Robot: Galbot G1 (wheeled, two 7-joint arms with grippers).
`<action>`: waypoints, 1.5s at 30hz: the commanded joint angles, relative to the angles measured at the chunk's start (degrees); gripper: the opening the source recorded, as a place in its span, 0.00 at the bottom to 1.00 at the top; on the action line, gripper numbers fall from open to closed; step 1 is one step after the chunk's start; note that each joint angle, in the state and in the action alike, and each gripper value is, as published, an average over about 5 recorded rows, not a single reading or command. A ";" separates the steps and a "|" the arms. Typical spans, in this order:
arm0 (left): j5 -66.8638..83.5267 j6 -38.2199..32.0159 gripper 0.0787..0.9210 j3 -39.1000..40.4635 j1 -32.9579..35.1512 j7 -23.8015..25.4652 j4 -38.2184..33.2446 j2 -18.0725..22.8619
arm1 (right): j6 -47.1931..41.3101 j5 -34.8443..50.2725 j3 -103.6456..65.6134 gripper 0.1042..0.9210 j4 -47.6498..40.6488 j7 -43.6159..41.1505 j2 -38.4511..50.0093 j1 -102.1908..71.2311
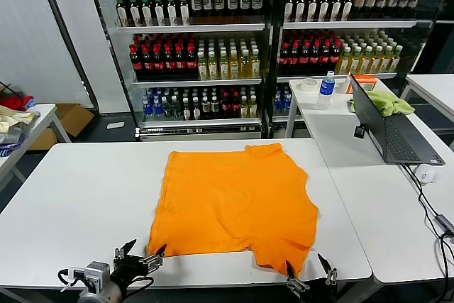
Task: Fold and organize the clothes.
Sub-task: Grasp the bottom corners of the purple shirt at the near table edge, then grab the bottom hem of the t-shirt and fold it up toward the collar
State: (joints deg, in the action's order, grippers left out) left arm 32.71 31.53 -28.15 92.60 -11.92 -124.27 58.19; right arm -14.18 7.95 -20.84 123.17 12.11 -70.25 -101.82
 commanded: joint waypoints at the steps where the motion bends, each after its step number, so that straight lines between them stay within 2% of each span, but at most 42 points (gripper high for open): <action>1: -0.93 0.85 0.88 1.66 -0.60 -2.84 0.85 0.49 | -0.13 0.23 1.02 0.88 -0.73 0.60 -0.41 0.47; 6: -1.60 1.14 0.88 1.90 -0.57 -2.89 1.37 0.68 | -0.49 0.54 1.72 0.84 -0.64 1.42 -0.45 0.53; 10: -1.62 1.05 0.83 2.43 -0.38 -2.74 1.43 0.73 | -1.26 1.42 2.10 0.71 -0.13 1.79 -0.36 0.74; 20: -2.62 0.75 0.49 3.88 -1.05 -2.50 2.18 1.06 | -3.30 6.09 1.47 0.34 0.14 1.46 0.73 2.29; 29: -2.77 0.51 0.18 2.54 -0.31 0.98 -0.13 0.09 | -4.48 8.34 -1.94 0.04 3.87 -2.44 3.83 3.87; 33: -2.48 -0.02 0.05 1.21 1.85 1.64 -2.27 -1.30 | -4.91 8.15 -1.73 0.01 7.57 -2.67 4.71 -0.11; 36: -1.77 -0.12 0.00 0.01 4.83 1.56 -4.16 -2.33 | -4.37 6.84 -1.25 0.01 9.32 -2.64 4.73 -5.07; 45: -2.04 -1.24 0.00 -2.98 14.59 0.42 -8.50 -4.68 | -4.11 4.97 -4.10 0.01 15.07 -2.15 5.95 -14.24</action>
State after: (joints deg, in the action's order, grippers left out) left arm 30.68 31.16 -28.56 98.06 -11.61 -128.23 55.43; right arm -18.35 13.76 -23.44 133.58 10.50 -65.32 -108.64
